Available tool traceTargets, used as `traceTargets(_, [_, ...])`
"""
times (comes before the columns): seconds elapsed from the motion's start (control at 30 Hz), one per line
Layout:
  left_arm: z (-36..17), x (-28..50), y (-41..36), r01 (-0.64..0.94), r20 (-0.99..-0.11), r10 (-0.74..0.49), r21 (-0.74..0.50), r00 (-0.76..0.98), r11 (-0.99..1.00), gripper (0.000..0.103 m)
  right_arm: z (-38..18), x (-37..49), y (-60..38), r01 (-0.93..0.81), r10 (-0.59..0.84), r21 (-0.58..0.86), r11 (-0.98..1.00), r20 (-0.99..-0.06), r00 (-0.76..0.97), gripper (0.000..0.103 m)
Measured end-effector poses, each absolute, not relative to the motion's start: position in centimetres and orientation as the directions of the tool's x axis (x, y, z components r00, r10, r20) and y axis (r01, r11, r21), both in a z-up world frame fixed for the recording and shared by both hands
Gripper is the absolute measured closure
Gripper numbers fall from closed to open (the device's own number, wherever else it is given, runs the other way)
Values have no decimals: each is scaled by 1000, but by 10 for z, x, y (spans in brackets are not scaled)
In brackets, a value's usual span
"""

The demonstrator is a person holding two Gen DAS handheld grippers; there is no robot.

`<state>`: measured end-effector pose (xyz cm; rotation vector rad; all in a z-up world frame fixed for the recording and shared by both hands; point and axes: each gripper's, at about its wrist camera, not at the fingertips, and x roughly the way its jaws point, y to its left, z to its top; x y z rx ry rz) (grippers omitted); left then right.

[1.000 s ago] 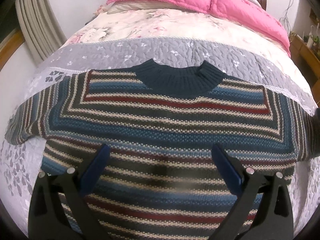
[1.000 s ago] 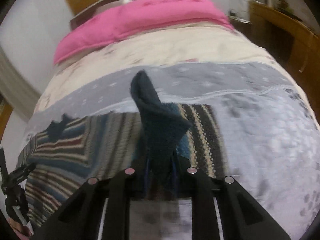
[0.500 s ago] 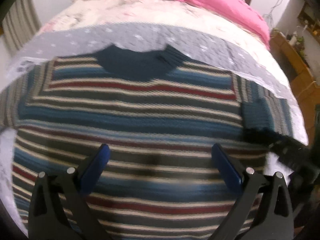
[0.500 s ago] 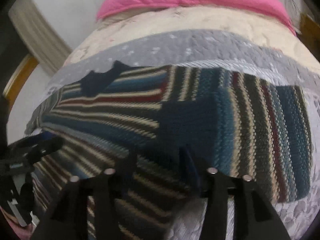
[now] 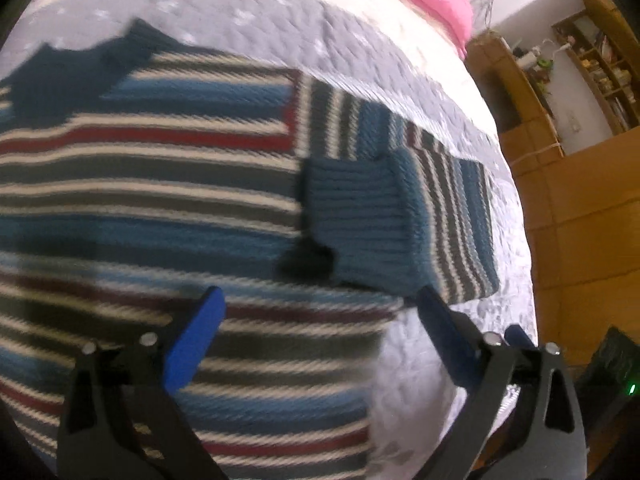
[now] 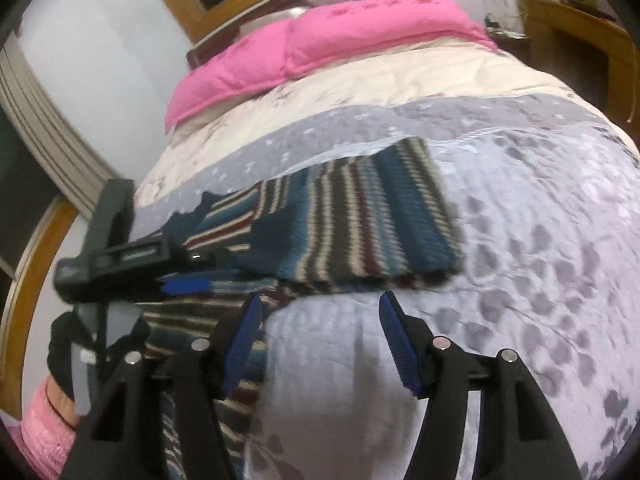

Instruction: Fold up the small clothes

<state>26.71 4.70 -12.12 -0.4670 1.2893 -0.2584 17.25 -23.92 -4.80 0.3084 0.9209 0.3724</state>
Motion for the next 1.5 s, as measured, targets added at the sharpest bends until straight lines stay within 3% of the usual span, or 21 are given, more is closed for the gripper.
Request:
traceTargets(0.07, [-132, 277, 34, -82, -856, -465, -493, 227, 866, 33, -47, 167, -245, -173, 431, 409, 896, -707, 561, 41])
traceTargets(0.17, [-142, 285, 20, -105, -839, -506, -532, 199, 840, 43, -50, 167, -244, -172, 423, 401, 900, -707, 567, 41])
traceTargets(0.23, [-144, 287, 10, -100, -834, -517, -541, 194, 835, 55, -50, 166, -243, -171, 413, 389, 905, -711, 569, 41])
traceTargets(0.3, [-145, 290, 3, -103, -821, -537, -562, 194, 821, 75, -52, 166, -240, -171, 400, 372, 912, -715, 573, 41])
traceTargets(0.43, [-144, 292, -1, -119, -791, -567, -602, 230, 790, 93, -55, 163, -236, -172, 406, 379, 909, -717, 567, 41])
traceTargets(0.7, [-93, 273, 25, -97, -749, -494, -588, 442, 803, 96, -61, 163, -232, -166, 379, 349, 922, -735, 562, 41])
traceTargets(1.03, [-43, 238, 153, -213, -755, -271, -475, 598, 854, 96, -67, 185, -207, -191, 418, 376, 907, -747, 517, 41])
traceTargets(1.23, [-40, 224, 214, -301, -772, -175, -431, 611, 851, 96, -61, 211, -164, -270, 492, 411, 871, -733, 470, 38])
traceTargets(1.43, [-64, 212, 263, -363, -800, -172, -437, 574, 823, 96, -76, 244, -110, -344, 632, 535, 772, -703, 326, 38])
traceTargets(1.5, [-82, 209, 275, -382, -821, -177, -429, 542, 819, 95, -87, 250, -102, -314, 607, 523, 792, -732, 310, 38])
